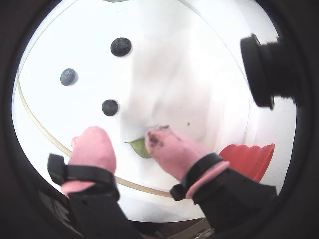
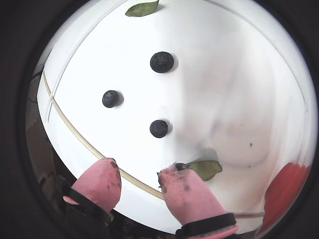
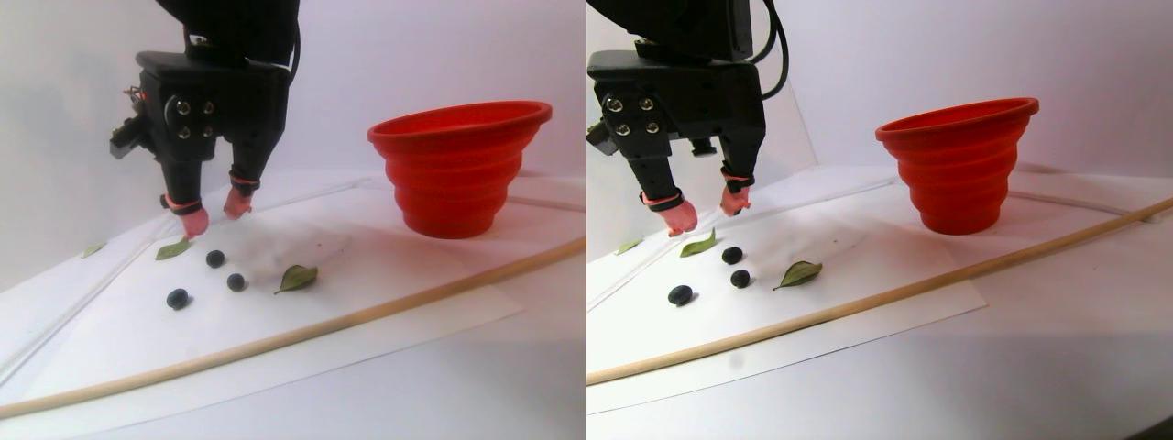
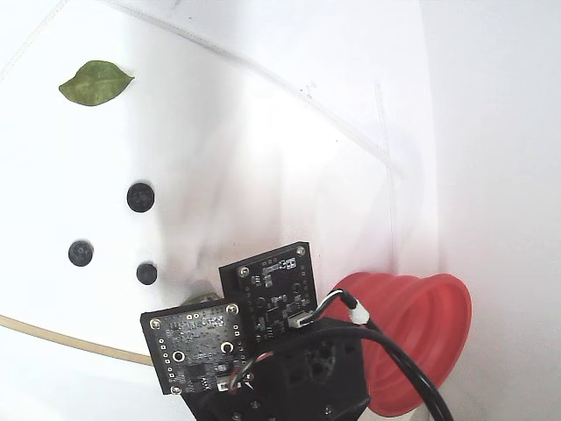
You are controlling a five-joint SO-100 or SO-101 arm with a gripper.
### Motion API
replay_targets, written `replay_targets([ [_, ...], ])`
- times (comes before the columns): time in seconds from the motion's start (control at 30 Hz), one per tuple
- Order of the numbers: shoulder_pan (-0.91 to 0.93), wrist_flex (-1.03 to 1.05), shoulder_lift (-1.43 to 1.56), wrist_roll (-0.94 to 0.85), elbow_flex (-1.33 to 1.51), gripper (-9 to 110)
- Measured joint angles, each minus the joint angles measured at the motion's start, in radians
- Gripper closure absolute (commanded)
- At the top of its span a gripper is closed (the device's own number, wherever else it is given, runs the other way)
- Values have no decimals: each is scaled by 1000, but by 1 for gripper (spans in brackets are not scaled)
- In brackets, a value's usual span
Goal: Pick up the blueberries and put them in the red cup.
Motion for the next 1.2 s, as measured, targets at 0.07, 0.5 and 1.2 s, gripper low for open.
replay_targets([
  [0.07,0,-29,-26,-9,0,87],
  [0.5,17,-198,-232,-58,-23,87],
  [1.2,34,-334,-416,-63,-46,87],
])
